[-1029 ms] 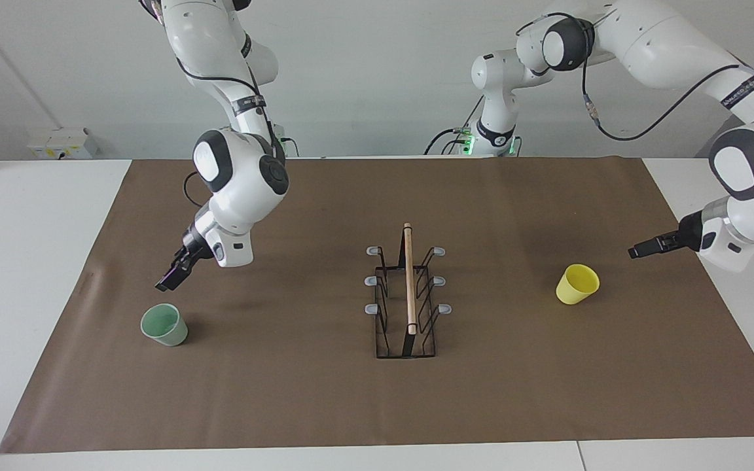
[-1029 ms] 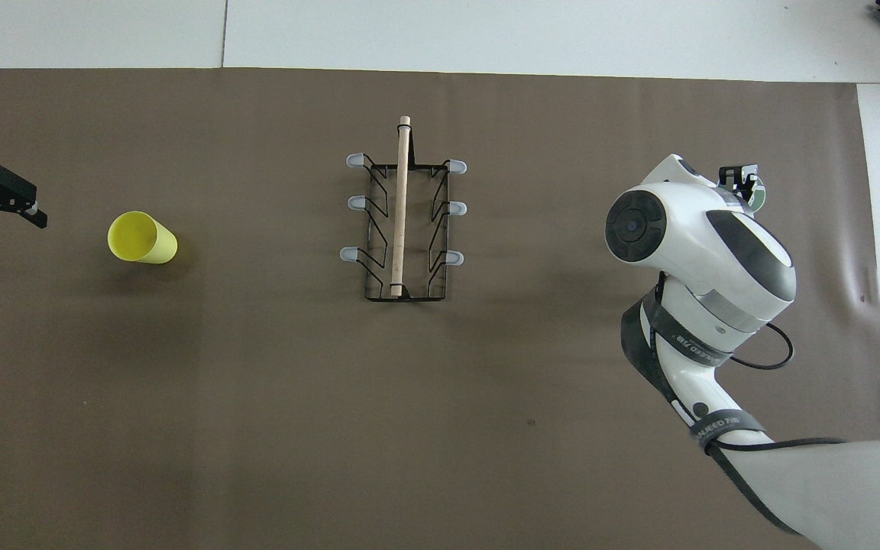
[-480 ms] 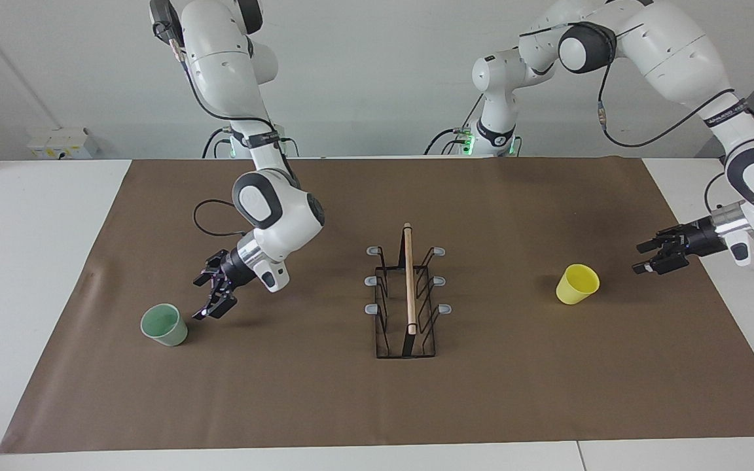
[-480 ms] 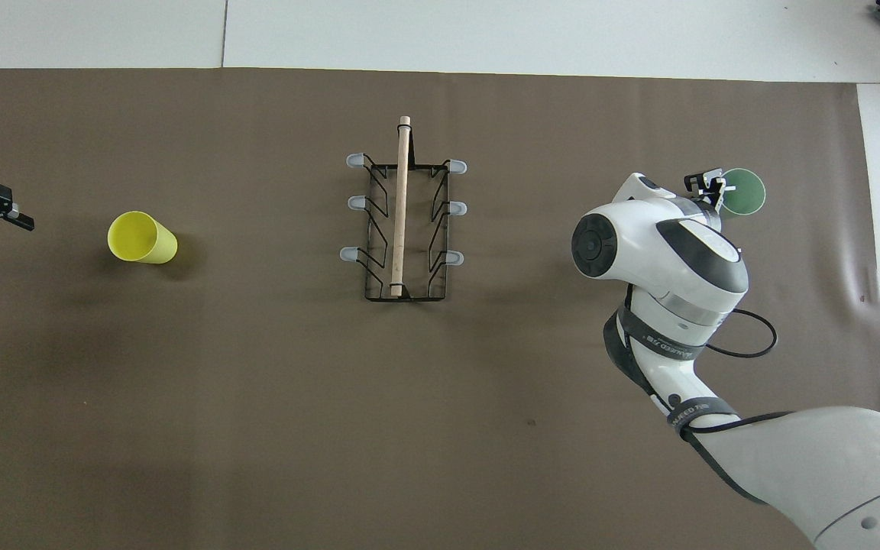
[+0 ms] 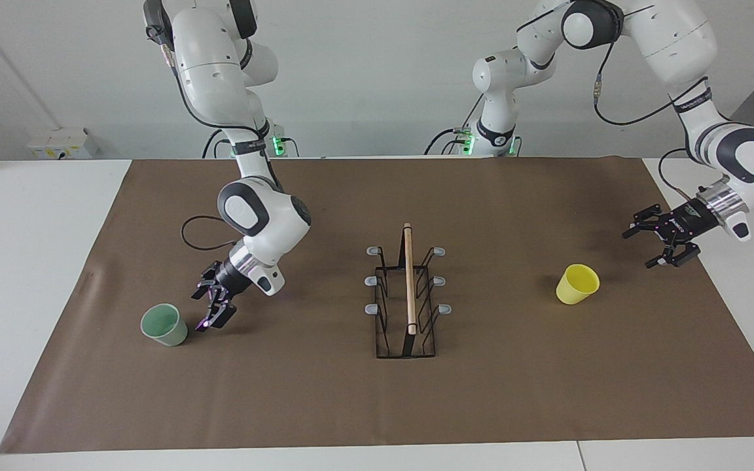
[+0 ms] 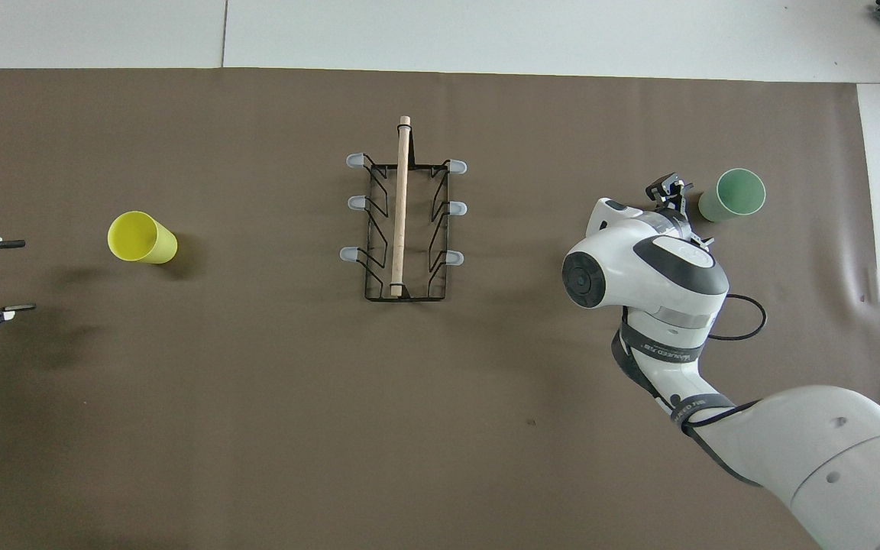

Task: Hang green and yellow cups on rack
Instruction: 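Grasp the yellow cup rim with the left gripper while the right holds, then lift the green cup with the right gripper toward the rack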

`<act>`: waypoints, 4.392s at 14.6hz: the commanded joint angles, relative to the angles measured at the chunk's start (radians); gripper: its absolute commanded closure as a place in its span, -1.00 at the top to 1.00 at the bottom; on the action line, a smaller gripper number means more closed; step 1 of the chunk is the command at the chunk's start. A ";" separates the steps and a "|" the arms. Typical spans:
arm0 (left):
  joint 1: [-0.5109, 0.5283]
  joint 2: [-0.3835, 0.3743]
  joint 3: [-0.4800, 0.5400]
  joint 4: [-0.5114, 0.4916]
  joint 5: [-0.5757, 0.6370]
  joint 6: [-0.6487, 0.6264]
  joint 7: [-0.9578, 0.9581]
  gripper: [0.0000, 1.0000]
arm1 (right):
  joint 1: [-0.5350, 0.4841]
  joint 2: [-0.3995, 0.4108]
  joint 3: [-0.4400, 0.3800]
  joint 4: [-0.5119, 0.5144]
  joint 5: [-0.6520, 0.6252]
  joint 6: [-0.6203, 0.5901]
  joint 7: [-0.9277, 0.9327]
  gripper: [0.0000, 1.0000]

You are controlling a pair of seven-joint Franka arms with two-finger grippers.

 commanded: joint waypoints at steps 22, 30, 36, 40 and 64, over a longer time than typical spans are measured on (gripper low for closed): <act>-0.123 -0.036 -0.013 -0.377 -0.701 0.189 0.131 1.00 | -0.163 -0.003 0.008 -0.082 -0.360 0.167 0.019 1.00; -0.200 -0.019 -0.016 -0.374 -0.769 0.265 0.172 1.00 | -0.182 -0.003 0.008 -0.070 -0.426 0.180 0.002 -1.00; -0.257 0.001 -0.017 -0.366 -0.851 0.317 0.178 1.00 | -0.168 -0.007 0.010 -0.053 -0.411 0.170 -0.021 -1.00; -0.301 0.007 -0.017 -0.360 -0.905 0.345 0.180 1.00 | -0.180 -0.042 0.013 -0.021 -0.214 0.213 -0.143 -1.00; -0.310 0.000 0.013 -0.179 -0.506 0.391 0.246 -1.00 | -0.113 -0.401 0.030 0.042 1.557 0.152 -0.157 -1.00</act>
